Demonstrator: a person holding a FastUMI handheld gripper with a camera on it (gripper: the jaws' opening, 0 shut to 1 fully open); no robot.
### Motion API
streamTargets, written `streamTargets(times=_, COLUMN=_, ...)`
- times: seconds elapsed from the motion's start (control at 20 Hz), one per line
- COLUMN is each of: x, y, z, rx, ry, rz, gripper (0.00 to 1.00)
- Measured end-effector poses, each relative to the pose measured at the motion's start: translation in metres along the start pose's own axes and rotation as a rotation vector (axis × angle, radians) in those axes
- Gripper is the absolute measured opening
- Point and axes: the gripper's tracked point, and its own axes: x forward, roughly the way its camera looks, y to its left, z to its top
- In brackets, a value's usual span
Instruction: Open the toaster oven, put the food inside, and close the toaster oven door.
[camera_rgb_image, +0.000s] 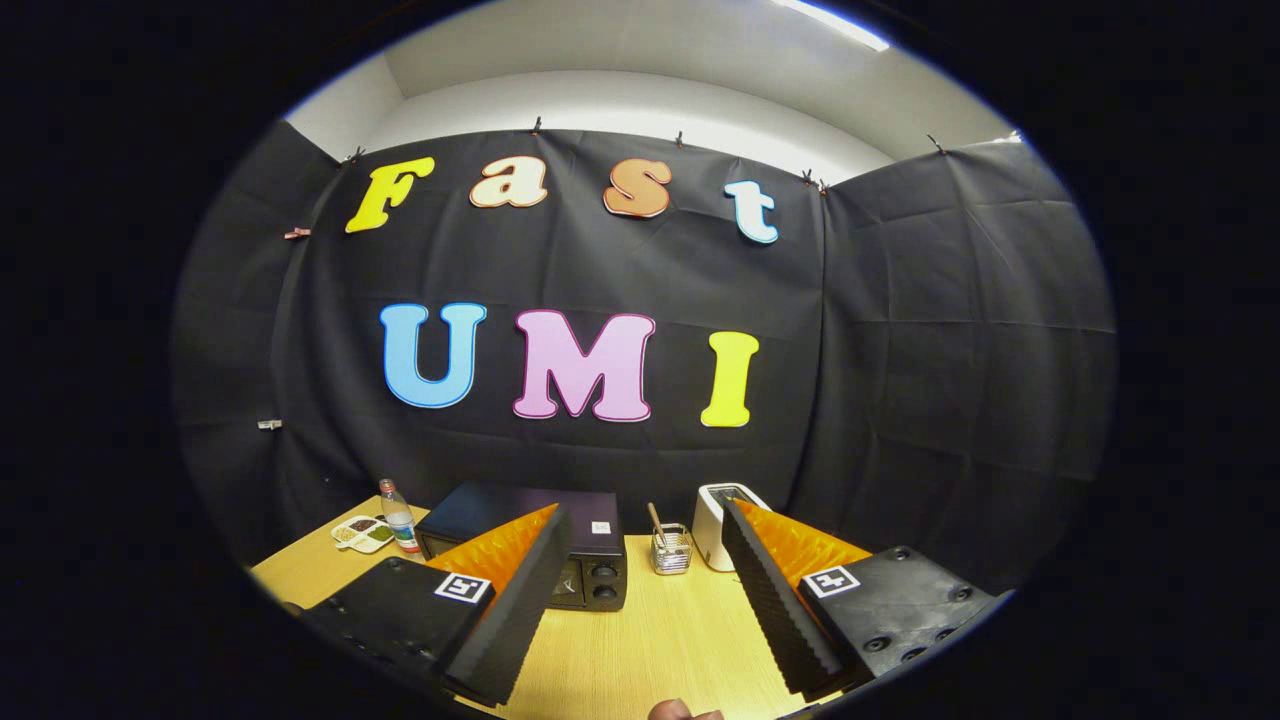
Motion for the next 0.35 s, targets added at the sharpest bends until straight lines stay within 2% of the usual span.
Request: streamTargets(times=0.35, x=-0.003, y=-0.007, z=-0.011, rx=-0.012, ry=-0.005, rz=0.001, gripper=0.97)
